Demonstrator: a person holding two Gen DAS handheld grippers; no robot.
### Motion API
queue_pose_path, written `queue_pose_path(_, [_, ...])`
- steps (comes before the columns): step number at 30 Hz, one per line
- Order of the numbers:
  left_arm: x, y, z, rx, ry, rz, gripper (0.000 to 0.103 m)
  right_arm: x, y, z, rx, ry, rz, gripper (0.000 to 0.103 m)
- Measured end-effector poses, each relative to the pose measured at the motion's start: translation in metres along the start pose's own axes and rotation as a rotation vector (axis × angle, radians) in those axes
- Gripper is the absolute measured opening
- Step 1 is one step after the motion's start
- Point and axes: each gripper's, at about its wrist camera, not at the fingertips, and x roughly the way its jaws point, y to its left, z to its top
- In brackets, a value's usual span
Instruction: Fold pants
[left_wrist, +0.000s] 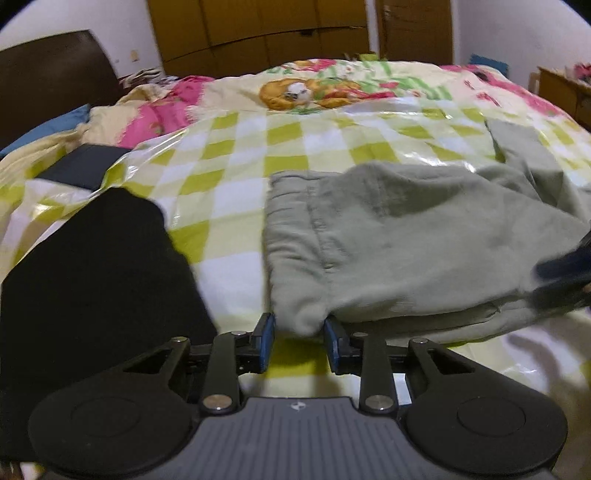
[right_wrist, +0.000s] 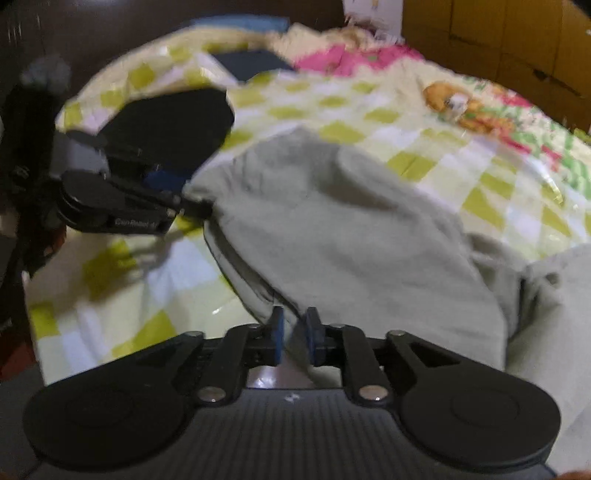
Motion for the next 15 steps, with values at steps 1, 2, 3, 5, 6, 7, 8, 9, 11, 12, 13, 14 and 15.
queue_pose_path(1, [-0.004,0.002,-0.001,-0.003,-0.001,0.011,0.044,-0.010,-0.007,-0.001,0.030,-0.022,-0.010,0.033])
queue_pose_path(2, [-0.008,0.003,-0.001,0.000,-0.004,0.021,0.044,-0.020,-0.018,-0.002,0.063,-0.041,-0.020,0.034])
queue_pose_path(3, [-0.014,0.002,-0.001,0.005,-0.010,0.037,0.044,-0.028,-0.027,-0.002,0.091,-0.052,-0.038,0.034])
queue_pose_path(5, [-0.024,-0.002,0.003,0.007,-0.036,0.047,0.044,-0.041,-0.054,-0.007,0.165,-0.058,-0.096,0.034])
queue_pose_path(6, [-0.027,-0.004,0.007,0.006,-0.049,0.040,0.044,-0.047,-0.066,-0.010,0.199,-0.055,-0.119,0.034])
queue_pose_path(7, [-0.031,-0.009,0.010,0.009,-0.065,0.029,0.044,-0.051,-0.081,-0.014,0.234,-0.053,-0.148,0.034])
queue_pose_path(8, [-0.034,-0.017,0.015,0.016,-0.082,0.008,0.045,-0.054,-0.097,-0.018,0.272,-0.046,-0.190,0.034])
queue_pose_path(9, [-0.036,-0.026,0.020,0.024,-0.097,-0.023,0.047,-0.056,-0.113,-0.022,0.312,-0.037,-0.232,0.034])
queue_pose_path(11, [-0.036,-0.051,0.030,0.044,-0.113,-0.104,0.049,-0.060,-0.144,-0.032,0.388,-0.040,-0.289,0.035])
queue_pose_path(12, [-0.032,-0.070,0.035,0.074,-0.115,-0.152,0.049,-0.062,-0.158,-0.035,0.422,-0.044,-0.315,0.037])
queue_pose_path(13, [-0.030,-0.085,0.039,0.098,-0.121,-0.181,0.049,-0.062,-0.175,-0.039,0.461,-0.047,-0.339,0.038])
queue_pose_path(14, [-0.026,-0.102,0.043,0.119,-0.127,-0.215,0.049,-0.062,-0.195,-0.042,0.513,-0.050,-0.364,0.038])
queue_pose_path(15, [-0.021,-0.121,0.050,0.137,-0.131,-0.261,0.049,-0.063,-0.209,-0.046,0.553,-0.058,-0.378,0.038])
